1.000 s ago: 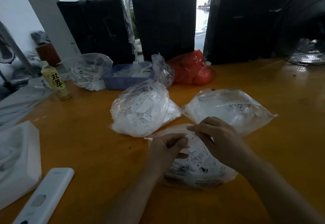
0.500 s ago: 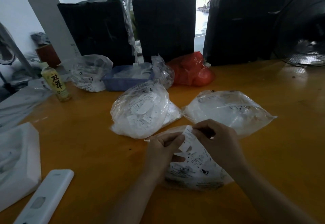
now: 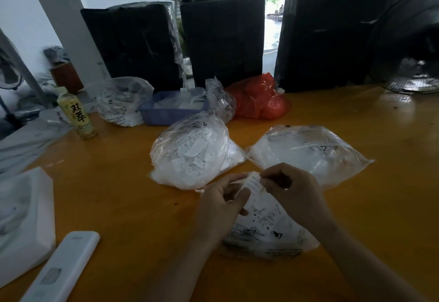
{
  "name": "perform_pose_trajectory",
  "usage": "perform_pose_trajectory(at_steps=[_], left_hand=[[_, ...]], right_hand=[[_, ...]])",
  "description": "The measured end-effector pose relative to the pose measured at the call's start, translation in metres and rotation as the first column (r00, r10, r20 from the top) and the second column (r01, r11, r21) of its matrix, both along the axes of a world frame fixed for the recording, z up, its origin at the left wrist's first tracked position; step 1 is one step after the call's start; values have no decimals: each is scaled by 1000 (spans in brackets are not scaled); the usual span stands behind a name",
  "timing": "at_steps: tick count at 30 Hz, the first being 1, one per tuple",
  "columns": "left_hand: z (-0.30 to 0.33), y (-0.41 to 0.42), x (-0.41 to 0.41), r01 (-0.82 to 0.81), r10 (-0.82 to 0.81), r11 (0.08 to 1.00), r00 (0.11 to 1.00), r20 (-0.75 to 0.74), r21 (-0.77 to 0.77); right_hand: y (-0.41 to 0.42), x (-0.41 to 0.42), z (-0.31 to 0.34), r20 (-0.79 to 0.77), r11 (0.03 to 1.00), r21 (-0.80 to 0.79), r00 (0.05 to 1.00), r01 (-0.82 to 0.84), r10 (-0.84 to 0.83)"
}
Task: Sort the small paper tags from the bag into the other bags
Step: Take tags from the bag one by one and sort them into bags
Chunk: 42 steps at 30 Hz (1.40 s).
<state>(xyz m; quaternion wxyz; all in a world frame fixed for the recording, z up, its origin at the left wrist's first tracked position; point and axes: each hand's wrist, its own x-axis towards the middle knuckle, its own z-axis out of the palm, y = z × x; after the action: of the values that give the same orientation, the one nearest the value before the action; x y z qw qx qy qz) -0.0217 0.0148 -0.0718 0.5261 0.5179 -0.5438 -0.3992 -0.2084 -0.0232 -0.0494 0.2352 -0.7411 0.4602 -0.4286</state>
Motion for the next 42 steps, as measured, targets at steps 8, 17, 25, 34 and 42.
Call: perform_pose_trajectory(at_steps=[8, 17, 25, 34, 42], left_hand=[[46, -38, 52, -377, 617, 764, 665, 421, -524], [38, -86, 87, -479, 171, 878, 291, 941, -12], [30, -72, 70, -360, 429, 888, 424, 797, -286], [19, -8, -3, -52, 249, 896, 882, 399, -442], [10, -8, -14, 178, -163, 981, 973, -163, 77]], right_hand=[[-54, -44, -1, -183, 912, -140, 895, 385, -406], [-82, -67, -31, -698, 936, -101, 646, 338, -309], [-79, -69, -25, -496, 874, -199, 723, 444, -481], [-28, -46, 24, 311, 919, 389, 949, -71, -58], [-6, -28, 26, 209, 836, 415, 932, -358, 295]])
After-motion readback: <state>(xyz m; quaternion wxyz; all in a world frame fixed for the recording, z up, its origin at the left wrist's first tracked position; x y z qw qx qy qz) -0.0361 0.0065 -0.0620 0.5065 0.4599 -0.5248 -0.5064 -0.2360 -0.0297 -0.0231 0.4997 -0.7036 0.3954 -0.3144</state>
